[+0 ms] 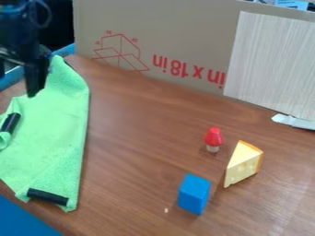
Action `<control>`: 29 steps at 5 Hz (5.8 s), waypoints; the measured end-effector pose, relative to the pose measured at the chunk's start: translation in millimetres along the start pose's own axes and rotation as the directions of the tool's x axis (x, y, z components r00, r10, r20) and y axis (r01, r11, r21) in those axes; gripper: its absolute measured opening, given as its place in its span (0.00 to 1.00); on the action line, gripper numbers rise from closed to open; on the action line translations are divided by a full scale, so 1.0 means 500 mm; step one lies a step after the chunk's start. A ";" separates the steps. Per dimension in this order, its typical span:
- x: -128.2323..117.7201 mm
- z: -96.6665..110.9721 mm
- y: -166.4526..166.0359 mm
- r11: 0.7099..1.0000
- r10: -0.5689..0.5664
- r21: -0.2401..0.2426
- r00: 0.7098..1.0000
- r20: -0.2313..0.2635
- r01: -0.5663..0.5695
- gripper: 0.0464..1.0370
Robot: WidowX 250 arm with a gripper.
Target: Fold cloth from bottom right to top left
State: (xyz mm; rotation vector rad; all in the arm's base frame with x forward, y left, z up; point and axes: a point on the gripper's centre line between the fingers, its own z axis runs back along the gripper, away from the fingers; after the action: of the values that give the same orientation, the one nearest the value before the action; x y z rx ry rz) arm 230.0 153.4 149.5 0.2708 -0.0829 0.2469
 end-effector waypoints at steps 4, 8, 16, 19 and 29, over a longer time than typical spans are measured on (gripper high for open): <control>-0.114 -0.047 -0.140 0.718 -0.695 0.069 0.707 0.132 0.692 0.96; -0.165 -0.088 -0.193 0.548 -0.831 0.139 0.518 0.205 0.824 0.96; -0.020 -0.027 -0.085 0.760 -0.627 -0.026 0.744 0.231 0.649 0.01; 0.155 -0.018 0.021 0.873 -0.461 -0.110 0.878 0.132 0.475 0.01; 0.326 -0.084 0.274 0.996 -0.078 -0.023 0.979 0.191 0.084 0.03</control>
State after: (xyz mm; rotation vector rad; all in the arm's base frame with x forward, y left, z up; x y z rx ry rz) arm 355.0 330.5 162.7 0.2658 -0.2638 0.1385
